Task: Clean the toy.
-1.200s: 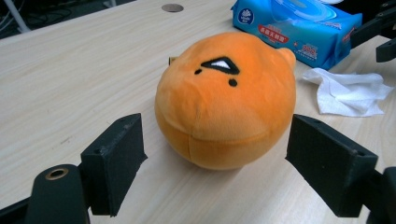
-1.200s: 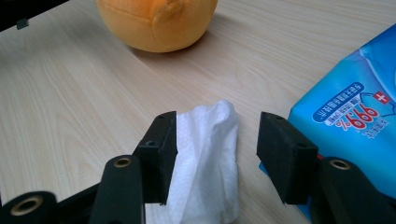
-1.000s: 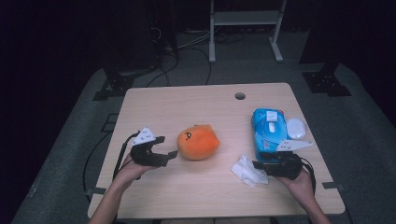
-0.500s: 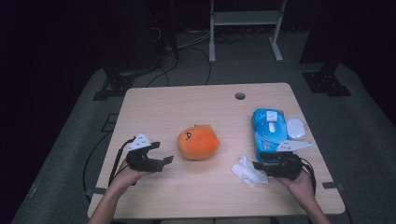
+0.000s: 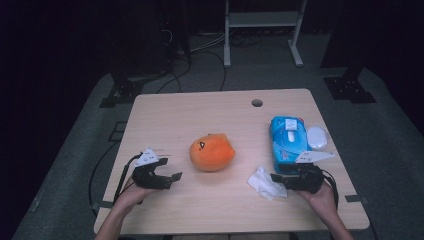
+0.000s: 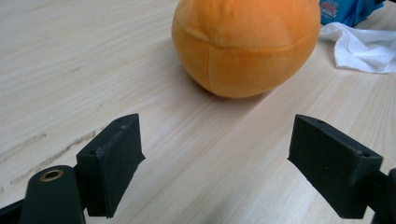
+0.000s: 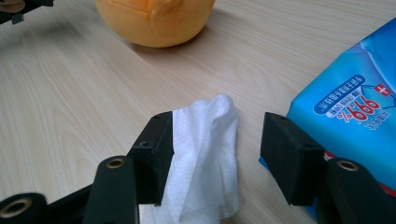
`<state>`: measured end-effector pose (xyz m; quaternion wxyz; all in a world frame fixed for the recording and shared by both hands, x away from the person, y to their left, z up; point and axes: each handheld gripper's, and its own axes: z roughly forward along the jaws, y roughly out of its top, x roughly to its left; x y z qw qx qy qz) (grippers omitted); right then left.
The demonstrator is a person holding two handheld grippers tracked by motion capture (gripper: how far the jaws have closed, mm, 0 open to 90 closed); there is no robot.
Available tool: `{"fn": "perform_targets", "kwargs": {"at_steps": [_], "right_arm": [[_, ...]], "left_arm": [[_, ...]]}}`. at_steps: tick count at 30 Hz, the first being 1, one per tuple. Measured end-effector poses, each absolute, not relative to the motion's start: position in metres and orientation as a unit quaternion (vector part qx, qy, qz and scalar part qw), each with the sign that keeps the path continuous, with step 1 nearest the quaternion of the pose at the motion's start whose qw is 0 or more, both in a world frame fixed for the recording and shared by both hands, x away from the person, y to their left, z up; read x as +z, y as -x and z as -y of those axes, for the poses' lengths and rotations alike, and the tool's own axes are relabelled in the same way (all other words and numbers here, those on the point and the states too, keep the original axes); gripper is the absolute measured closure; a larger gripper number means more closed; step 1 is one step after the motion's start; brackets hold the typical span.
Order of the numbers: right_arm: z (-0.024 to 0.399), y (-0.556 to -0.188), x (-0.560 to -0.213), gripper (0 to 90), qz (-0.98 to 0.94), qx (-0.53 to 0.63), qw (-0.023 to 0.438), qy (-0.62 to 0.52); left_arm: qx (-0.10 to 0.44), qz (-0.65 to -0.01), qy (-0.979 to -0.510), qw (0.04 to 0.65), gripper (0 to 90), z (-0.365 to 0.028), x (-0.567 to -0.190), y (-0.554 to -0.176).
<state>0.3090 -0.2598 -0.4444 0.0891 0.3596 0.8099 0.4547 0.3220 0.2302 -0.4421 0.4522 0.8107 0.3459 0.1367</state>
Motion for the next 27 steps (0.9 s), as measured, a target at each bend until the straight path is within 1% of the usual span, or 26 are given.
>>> {"fn": "perform_targets", "kwargs": {"at_steps": [13,27], "right_arm": [[0.259,-0.308,-0.445,43.0,-0.813,0.453,0.088,-0.356],[0.255,-0.306,-0.446,40.8,-0.817,0.451,0.089,-0.349]], "left_arm": [[0.130,-0.360,-0.809,0.446,15.9,-0.237,-0.455,-0.318],[0.123,-0.358,-0.815,0.439,15.9,-0.232,-0.468,-0.314]]}}
